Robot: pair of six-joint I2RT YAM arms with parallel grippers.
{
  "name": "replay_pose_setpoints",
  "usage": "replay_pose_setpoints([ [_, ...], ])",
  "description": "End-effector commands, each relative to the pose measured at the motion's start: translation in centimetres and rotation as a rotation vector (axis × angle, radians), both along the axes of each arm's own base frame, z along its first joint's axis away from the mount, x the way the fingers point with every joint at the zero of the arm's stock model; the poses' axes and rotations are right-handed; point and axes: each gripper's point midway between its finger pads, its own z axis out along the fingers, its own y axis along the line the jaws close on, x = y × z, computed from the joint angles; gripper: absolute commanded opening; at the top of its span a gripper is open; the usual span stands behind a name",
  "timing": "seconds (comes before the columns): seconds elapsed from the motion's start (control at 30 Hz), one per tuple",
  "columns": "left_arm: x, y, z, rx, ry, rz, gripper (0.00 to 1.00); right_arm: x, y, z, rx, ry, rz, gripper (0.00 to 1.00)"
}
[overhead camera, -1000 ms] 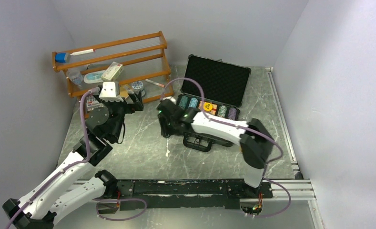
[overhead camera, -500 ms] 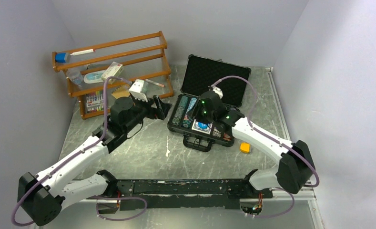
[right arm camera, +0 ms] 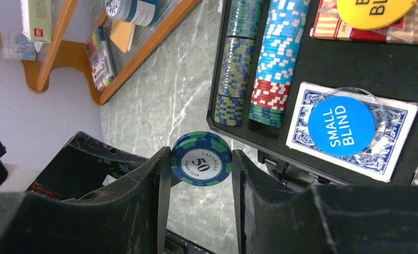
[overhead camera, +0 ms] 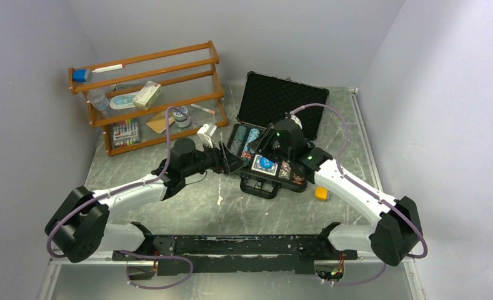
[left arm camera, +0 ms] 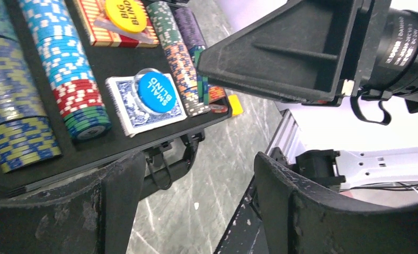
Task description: Pack up texas hold em set
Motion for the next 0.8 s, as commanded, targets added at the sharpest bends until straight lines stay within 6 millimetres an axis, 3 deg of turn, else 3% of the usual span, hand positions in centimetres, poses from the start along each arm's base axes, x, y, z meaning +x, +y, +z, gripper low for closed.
replay_pose_setpoints([
  [0.0, 0.0, -1.7, 4.1, -0.145, -0.083, -0.042, 0.77, -0.3, 0.3, 1.3, 0.065, -0.012, 0.003, 0.35],
  [0.23, 1.2, -2.2, 4.3, -0.125, -0.100, -0.023, 0.61, -0.6, 0.8, 1.9, 0.099, -0.018, 0.035, 0.35],
  [0.5, 2.1, -3.1, 4.4, -0.147, -0.071, -0.012, 0.51, -0.6, 1.3, 1.8, 0.120, -0.009, 0.050, 0.36],
  [0.6, 2.3, -3.4, 4.3, -0.154, -0.056, -0.013, 0.43, -0.6, 1.3, 1.7, 0.123, -0.006, 0.053, 0.36],
  [0.77, 2.7, -3.3, 4.4, -0.156, -0.074, 0.003, 0.21, -0.5, 1.3, 1.3, 0.112, 0.001, 0.053, 0.36],
])
